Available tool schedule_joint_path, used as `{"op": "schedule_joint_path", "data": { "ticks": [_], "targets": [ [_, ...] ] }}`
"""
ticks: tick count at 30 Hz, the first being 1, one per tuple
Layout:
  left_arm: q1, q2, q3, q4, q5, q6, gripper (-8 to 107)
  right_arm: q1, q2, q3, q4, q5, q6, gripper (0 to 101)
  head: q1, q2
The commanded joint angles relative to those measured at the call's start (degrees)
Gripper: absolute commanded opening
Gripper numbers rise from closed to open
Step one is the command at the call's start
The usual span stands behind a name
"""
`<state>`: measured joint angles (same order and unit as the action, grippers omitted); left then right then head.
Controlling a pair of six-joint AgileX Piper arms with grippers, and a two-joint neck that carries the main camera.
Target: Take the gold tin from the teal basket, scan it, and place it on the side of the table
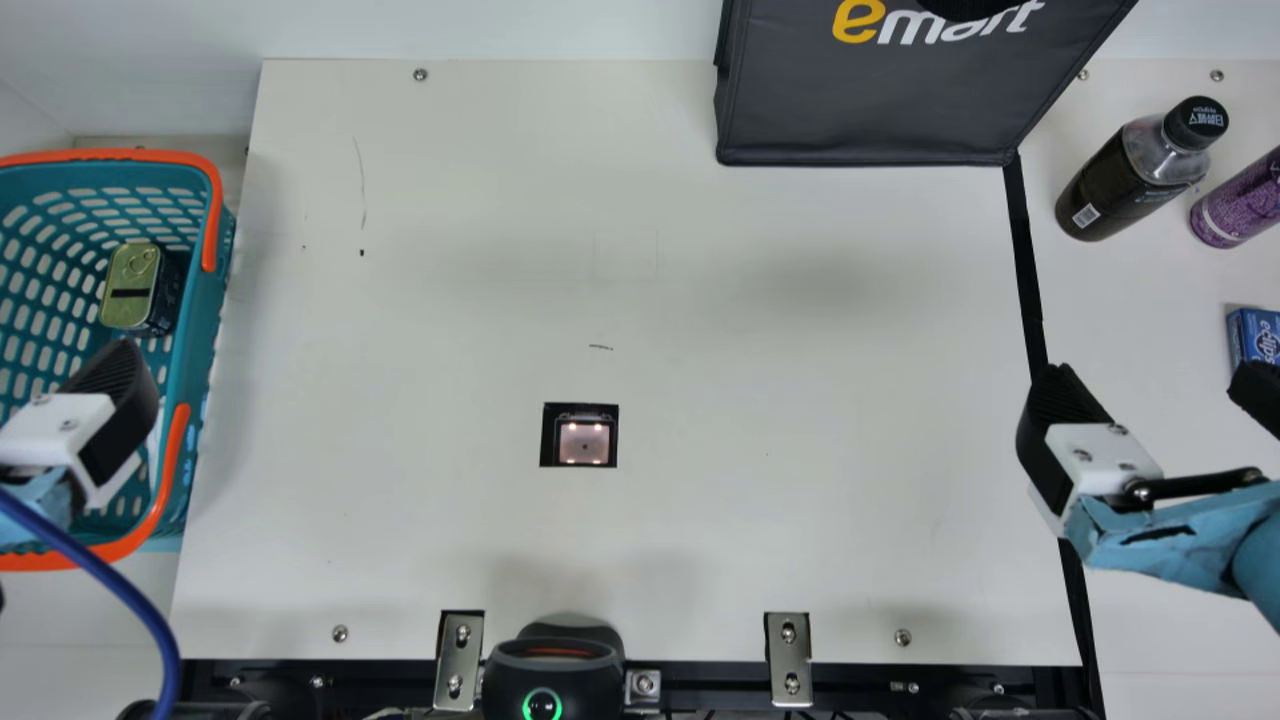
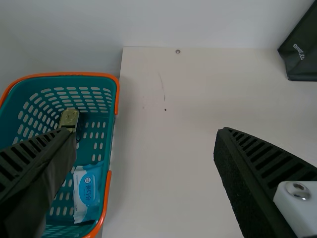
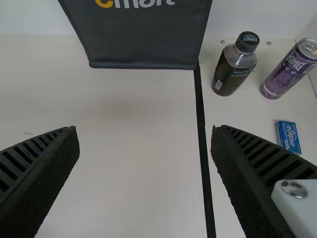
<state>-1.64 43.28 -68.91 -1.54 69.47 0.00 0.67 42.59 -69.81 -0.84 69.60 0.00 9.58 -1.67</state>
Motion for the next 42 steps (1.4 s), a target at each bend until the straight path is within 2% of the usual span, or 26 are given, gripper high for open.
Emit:
{"op": "schedule_joint_path", "data": {
  "ticks": [1, 15, 33, 37, 42],
  "targets": [
    [0.0, 0.0, 0.0, 0.0, 0.0, 0.0, 90, 0.0, 0.0, 0.0, 0.0, 0.0, 0.0, 95, -1.66, 1.43],
    [0.0, 0.0, 0.0, 0.0, 0.0, 0.0, 90, 0.0, 0.0, 0.0, 0.0, 0.0, 0.0, 95, -1.66, 20.09],
    [0.29, 0.14, 0.06, 0.07, -0.09, -0.34, 90, 0.0, 0.0, 0.0, 0.0, 0.02, 0.0, 95, -1.66, 20.09],
    [2.39, 0.74, 0.37, 0.43, -0.34, -2.31, 90, 0.0, 0.0, 0.0, 0.0, 0.02, 0.0, 95, -1.66, 20.09],
    [8.05, 1.73, 0.94, 0.84, -1.12, -6.54, 90, 0.0, 0.0, 0.0, 0.0, 0.02, 0.0, 95, -1.66, 20.09]
  ]
}}
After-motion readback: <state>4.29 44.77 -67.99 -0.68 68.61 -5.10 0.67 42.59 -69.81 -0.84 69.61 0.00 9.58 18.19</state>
